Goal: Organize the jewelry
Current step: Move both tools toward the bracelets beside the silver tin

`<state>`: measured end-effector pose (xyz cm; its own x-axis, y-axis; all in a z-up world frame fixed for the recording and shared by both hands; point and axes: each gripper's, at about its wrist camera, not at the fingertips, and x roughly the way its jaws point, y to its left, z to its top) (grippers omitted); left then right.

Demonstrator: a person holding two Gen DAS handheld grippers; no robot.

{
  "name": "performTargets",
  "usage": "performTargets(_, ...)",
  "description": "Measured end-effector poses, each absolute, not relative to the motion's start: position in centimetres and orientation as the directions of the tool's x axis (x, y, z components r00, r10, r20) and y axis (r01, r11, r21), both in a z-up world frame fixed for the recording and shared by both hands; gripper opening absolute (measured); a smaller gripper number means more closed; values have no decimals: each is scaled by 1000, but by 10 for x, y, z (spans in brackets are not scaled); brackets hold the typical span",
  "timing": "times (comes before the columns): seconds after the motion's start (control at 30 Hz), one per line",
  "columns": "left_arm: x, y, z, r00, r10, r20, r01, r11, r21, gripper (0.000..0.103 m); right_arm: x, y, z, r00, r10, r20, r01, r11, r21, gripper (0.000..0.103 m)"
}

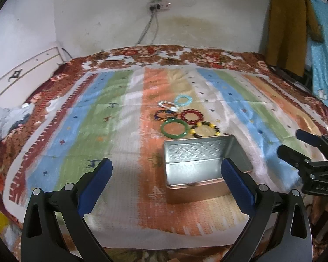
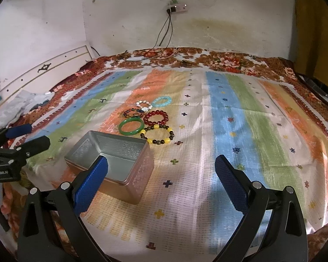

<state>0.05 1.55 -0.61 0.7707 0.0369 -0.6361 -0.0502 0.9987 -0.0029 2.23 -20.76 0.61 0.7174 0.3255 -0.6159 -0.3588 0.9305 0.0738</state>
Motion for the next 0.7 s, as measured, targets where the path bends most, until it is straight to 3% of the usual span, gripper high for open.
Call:
performTargets(0.33, 5, 19, -10, 756, -21, -655, -29, 997, -66, 97, 21, -202, 7, 732, 296, -613, -347, 937, 37, 99)
performTargets(0.7, 3, 11, -9, 759, 26, -651, -34, 999, 1, 97, 26, -209, 5, 705, 322, -632, -335, 937, 104, 99)
